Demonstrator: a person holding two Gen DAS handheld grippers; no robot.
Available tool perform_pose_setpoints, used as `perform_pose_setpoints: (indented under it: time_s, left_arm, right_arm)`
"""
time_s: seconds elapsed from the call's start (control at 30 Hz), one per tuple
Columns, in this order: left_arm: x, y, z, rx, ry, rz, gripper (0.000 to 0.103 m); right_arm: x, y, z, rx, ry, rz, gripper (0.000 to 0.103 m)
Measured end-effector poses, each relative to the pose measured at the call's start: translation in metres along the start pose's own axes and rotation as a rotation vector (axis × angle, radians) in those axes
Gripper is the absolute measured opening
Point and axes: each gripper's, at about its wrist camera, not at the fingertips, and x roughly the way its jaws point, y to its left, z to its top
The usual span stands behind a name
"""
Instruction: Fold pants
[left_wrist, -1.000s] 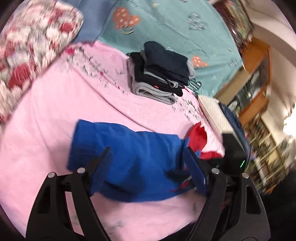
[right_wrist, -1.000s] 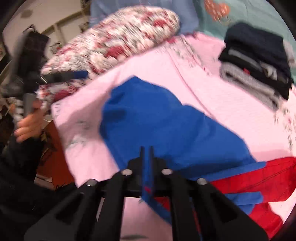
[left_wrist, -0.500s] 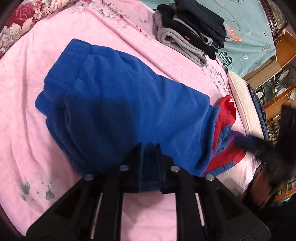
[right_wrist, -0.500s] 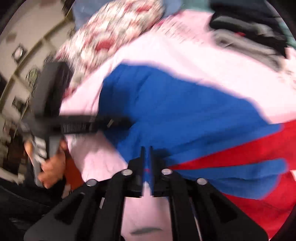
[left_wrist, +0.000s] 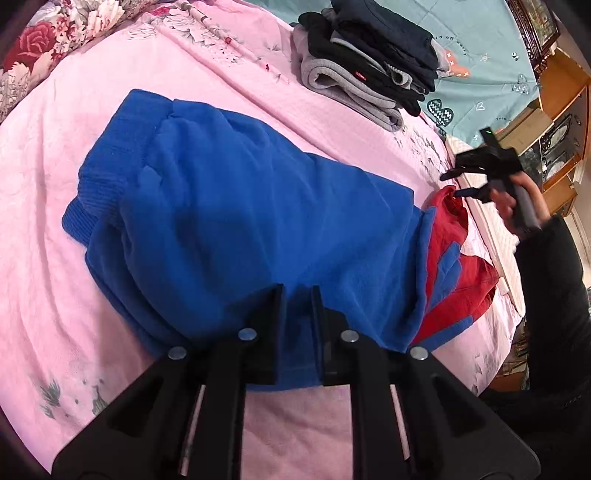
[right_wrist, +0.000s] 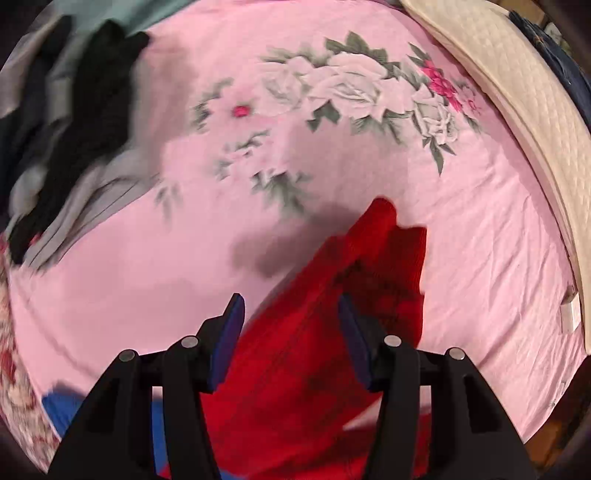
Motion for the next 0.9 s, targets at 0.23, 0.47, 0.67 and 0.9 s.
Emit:
perform_pose_setpoints:
  time_s: [0.23,0.47,0.67,0.9]
  left_arm:
    - [0.001,0.007,0.006,-0.005,0.032,-0.042,0.013]
    - [0.005,0.024,0.018,-0.067,0.094,-0.040,0.003]
    - [-0.004,0.015,0.013,-0.030,0.084,0.032,0.003]
    - [-0.015,0.022,0.014,-0.040,0.121,0.145,0.003]
  right_arm:
    - [0.028,-0.012,0.000,0.066,0.035,-0.078,0.003]
    - [-0.055,-0.078,-0.058,0.105,-0.110,0.101,0.003]
    - [-0.110,-0.159,-0.116,0.189,-0.183,0.232,0.003]
    - [-0.033,-0.226,-0.204,0.264,-0.058,0.343,0.004]
